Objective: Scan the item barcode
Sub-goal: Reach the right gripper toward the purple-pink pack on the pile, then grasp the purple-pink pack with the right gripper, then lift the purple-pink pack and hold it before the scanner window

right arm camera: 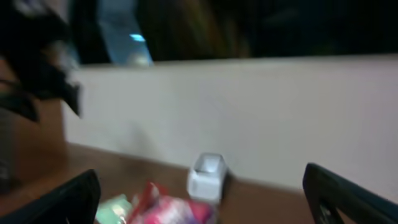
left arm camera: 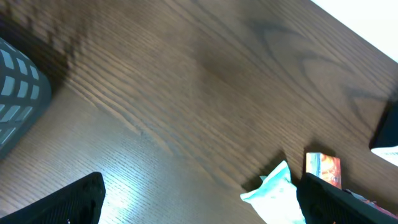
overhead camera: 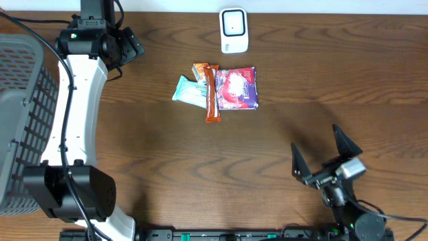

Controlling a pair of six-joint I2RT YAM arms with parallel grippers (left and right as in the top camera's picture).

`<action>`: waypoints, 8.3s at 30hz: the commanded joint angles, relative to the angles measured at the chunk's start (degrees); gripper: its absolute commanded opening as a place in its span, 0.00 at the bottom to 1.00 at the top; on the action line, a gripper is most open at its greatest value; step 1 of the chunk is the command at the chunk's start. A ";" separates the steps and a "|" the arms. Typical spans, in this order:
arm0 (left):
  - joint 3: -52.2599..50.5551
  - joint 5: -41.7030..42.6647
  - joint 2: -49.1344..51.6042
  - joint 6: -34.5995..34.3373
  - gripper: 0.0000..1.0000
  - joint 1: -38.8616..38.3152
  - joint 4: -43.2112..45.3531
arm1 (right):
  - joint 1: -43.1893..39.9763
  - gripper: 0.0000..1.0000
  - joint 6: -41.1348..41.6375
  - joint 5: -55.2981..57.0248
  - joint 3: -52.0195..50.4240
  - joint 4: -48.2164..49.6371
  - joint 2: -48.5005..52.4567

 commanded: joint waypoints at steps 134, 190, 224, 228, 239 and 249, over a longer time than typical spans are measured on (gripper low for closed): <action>-0.11 -1.16 0.20 0.28 0.98 0.02 -0.02 | 27.12 0.01 16.70 35.15 82.55 -58.14 104.35; -0.11 -1.16 0.20 0.28 0.98 0.02 0.00 | 19.41 0.72 13.16 12.07 53.72 -28.52 104.83; -0.11 -1.16 0.20 0.28 0.98 0.02 0.00 | 16.26 0.01 20.90 17.59 69.29 -7.21 100.26; -0.11 -1.16 0.20 0.28 0.98 0.02 0.00 | 16.48 0.01 28.22 24.00 69.31 0.17 102.77; -0.11 -1.16 0.20 0.31 0.98 0.02 0.00 | 16.59 0.01 45.03 24.33 77.94 10.73 116.54; -0.11 -1.16 0.20 0.31 0.98 0.02 0.00 | 16.72 0.01 40.48 19.58 100.24 -17.49 123.21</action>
